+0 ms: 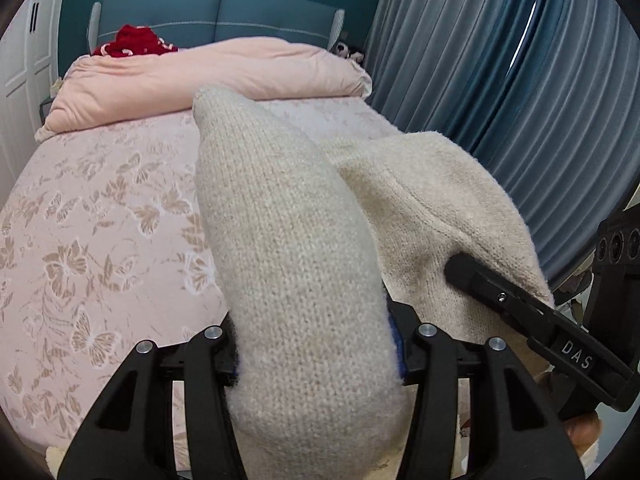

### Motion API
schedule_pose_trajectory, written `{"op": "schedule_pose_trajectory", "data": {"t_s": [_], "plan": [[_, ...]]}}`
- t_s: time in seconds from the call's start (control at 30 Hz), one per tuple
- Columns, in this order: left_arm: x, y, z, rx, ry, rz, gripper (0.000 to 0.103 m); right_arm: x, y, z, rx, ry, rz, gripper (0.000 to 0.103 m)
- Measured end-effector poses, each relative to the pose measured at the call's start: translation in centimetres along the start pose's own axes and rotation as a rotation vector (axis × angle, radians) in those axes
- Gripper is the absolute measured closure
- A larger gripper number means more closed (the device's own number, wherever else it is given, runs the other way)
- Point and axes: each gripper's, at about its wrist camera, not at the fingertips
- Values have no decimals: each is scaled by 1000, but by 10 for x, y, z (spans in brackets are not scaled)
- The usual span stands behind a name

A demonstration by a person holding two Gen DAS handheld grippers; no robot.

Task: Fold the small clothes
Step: 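Lift the sweater with the right gripper while the left gripper grasps and lifts it too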

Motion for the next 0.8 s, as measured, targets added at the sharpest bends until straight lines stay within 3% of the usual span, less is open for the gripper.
{"op": "schedule_pose_trajectory", "data": {"t_s": [0.2,0.33,0.43,0.5,0.57,0.63,0.73,0.8], "plan": [[-91,-31,2,78,33,-202,54,-53,-35,69,-103,-94,-188,67],[-145,-45,10,151,-9,-309,52,-66,-49,116,-146,-173,-271,66],[-167,-52,32,167,-55,-339,50,-53,-51,144,-153,-216,-283,64],[-166,-53,58,148,-81,-325,46,-26,-46,157,-143,-229,-246,60],[-149,-49,95,120,-119,-290,40,13,-32,163,-121,-188,-193,51],[-118,-30,144,69,-143,-257,19,68,-5,161,-111,-130,-106,42],[-73,27,219,-125,-249,-130,17,154,56,137,-134,89,109,45],[-61,68,250,-261,-269,-58,19,172,91,115,-110,121,205,46]]}}
Point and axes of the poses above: each gripper's, at about its wrist camera, not at the fingertips, and x roughly the way its jaws point, z to its left, y to its underside, and after that the axes turned 14 degrees about y, right-handed
